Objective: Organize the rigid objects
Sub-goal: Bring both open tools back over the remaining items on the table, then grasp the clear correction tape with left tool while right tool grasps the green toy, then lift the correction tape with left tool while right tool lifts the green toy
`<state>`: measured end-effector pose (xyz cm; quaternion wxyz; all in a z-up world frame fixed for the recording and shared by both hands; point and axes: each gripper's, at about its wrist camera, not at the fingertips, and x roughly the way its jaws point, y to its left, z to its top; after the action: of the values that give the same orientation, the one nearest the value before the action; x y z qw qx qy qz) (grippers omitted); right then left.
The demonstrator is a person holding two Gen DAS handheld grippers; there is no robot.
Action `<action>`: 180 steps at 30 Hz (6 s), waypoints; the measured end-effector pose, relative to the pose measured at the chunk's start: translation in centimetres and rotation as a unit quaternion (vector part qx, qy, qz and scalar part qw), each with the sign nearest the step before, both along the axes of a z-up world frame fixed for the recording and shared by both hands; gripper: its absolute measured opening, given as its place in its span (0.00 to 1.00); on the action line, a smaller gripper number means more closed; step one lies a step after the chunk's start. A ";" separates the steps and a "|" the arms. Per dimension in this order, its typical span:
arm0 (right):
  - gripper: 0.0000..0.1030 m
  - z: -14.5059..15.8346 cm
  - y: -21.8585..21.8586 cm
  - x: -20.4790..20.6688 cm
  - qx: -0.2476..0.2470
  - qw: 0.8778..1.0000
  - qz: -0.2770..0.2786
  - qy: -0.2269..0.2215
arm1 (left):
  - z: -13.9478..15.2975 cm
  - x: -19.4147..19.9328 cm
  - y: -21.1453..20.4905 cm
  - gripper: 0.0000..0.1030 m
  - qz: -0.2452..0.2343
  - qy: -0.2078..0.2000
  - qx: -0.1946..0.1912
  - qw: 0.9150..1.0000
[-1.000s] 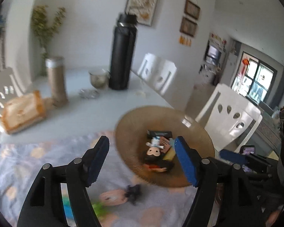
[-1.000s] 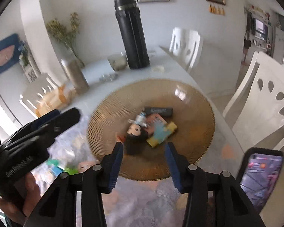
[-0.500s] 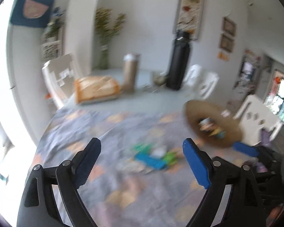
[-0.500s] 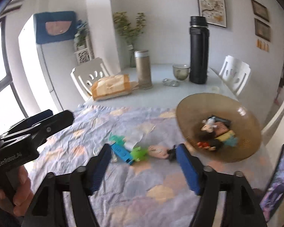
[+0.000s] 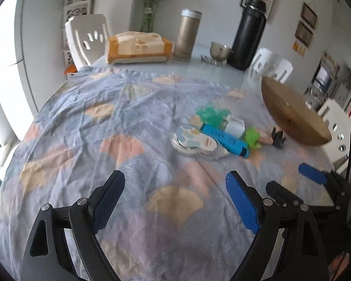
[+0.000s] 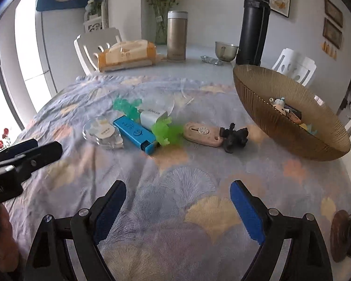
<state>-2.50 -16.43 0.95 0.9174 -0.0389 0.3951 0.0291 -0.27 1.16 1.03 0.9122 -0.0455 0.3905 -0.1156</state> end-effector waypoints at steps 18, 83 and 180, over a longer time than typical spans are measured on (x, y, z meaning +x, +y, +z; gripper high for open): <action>0.87 -0.4 -1.1 0.4 0.020 0.999 -0.020 0.024 | -0.2 0.0 -0.2 0.85 0.019 0.007 0.030 0.999; 0.87 -1.0 -1.1 0.7 0.027 0.998 -0.024 0.042 | -0.1 -0.4 -2.2 0.85 -0.006 -0.007 0.081 0.997; 0.36 -0.5 -5.0 -1.0 0.116 0.991 0.054 0.049 | -0.7 -4.5 -2.3 0.74 -0.139 0.058 0.082 0.985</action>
<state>-3.54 -21.42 0.48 0.8924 0.0479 0.4306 0.1264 -4.73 -1.14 0.36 0.8636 0.0777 0.4537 -0.2059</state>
